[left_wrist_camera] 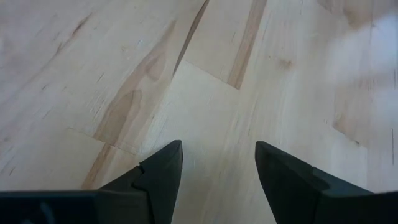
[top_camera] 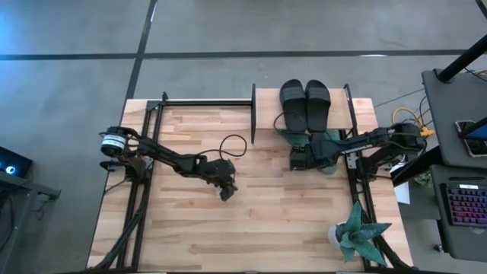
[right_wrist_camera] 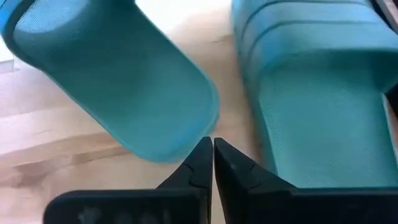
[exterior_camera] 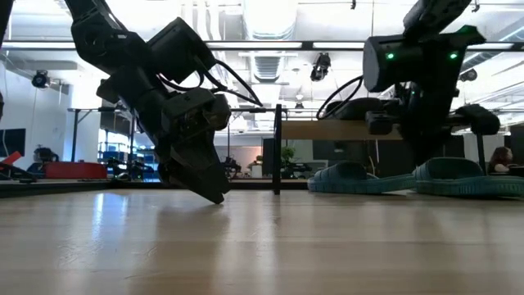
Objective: Pick and place slides into the shelf
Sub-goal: Adjust the green slippers under the shelf
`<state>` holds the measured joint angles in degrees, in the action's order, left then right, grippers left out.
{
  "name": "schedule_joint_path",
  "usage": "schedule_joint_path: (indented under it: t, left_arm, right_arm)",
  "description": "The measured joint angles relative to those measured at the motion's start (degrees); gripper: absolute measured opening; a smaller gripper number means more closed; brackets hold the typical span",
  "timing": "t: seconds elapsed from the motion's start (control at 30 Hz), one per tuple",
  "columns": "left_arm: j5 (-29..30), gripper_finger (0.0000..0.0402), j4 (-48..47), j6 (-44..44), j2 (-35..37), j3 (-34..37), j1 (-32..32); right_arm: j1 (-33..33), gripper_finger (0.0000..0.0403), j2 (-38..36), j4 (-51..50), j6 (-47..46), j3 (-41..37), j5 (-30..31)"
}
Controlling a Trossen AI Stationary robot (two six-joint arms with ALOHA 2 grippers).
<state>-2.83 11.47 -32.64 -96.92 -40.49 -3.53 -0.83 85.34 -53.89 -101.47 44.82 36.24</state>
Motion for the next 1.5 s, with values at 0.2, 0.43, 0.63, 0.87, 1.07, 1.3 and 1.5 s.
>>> schedule_joint_path:
  t: [0.2, 0.43, 0.63, 0.87, 1.07, 1.3, 1.5]
  left_arm:
    - [0.0, 0.0191, 0.01, 0.26, 0.0, 0.0, 0.0]
    - [-0.88, 0.0191, -0.13, 0.33, 0.04, 0.0, 0.04]
    - [-1.07, 0.0191, -0.27, 0.15, 0.09, 0.0, 0.04]
    - [-1.11, 0.0191, -0.3, 0.11, 0.09, 0.07, 0.04]
    - [-1.14, 0.0191, -0.25, 0.11, 0.1, 0.18, 0.04]
    - [-1.26, 0.0191, -0.25, 0.05, 0.11, 0.24, 0.04]
    - [-2.33, 0.0191, -0.4, -0.07, 0.11, 0.24, 0.04]
  right_arm:
    - [-3.63, 0.0009, 0.0, 8.42, 10.73, -0.47, -0.18]
    - [-5.6, 0.0009, 0.02, 10.95, 13.76, -0.98, -3.18]
    - [-4.0, 0.0009, 0.04, 10.74, 10.93, -1.03, -7.3]
    - [2.71, 0.0008, 0.15, 10.91, 10.22, -1.64, -9.41]
    - [3.71, 0.0008, -0.15, 13.48, 9.14, -2.64, 2.05]
    - [-1.81, 0.0008, 1.53, 20.22, 17.17, -5.07, -0.45]
    - [-2.67, 0.0008, 3.02, 23.34, 14.67, -6.12, 3.01]
